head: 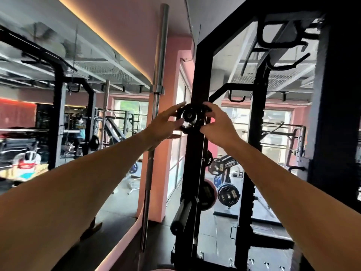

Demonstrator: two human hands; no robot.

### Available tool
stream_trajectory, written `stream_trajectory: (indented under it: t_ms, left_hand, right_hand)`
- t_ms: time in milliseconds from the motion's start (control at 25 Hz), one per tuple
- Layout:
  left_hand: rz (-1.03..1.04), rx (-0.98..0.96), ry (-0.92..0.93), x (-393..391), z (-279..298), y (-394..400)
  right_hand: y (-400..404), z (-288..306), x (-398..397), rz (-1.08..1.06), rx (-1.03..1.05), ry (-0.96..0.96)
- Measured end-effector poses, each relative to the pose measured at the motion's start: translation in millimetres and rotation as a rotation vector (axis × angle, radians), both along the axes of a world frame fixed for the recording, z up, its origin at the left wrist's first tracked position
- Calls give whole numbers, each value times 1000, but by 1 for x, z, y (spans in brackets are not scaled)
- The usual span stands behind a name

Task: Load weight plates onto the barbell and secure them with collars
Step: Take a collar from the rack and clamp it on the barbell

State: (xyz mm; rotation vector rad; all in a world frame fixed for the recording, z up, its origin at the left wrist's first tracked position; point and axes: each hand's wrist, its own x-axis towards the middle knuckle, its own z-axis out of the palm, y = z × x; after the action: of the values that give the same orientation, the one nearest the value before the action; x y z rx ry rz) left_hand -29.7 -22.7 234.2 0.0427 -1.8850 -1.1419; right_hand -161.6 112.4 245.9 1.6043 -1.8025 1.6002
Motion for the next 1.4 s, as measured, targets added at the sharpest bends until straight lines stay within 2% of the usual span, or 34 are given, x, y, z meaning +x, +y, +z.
stream_trajectory:
  t_ms: [240,560,720,920,1200,1400]
  left_hand:
    - [-132,-25,-37,22,-17,62]
    - [-323,-41,-119,11,-74,171]
    - [-479,-103,-180,-6,-104,250]
    - [-596,-137,-264,-28,-115,355]
    - [-612,-342,-289,-87,-123,495]
    - [-577,-331,-251,-148,-152,595]
  right_hand:
    - [75,-14,29,-110,20,88]
    - [212,-68,46,-384,103,-19]
    - [301,-94,50,-516,142,-94]
    - [407,-110,39,-652,161,-148]
    - [551,-132,-1,-783,262,-143]
    - [650,-148,-61,-752,339,-135]
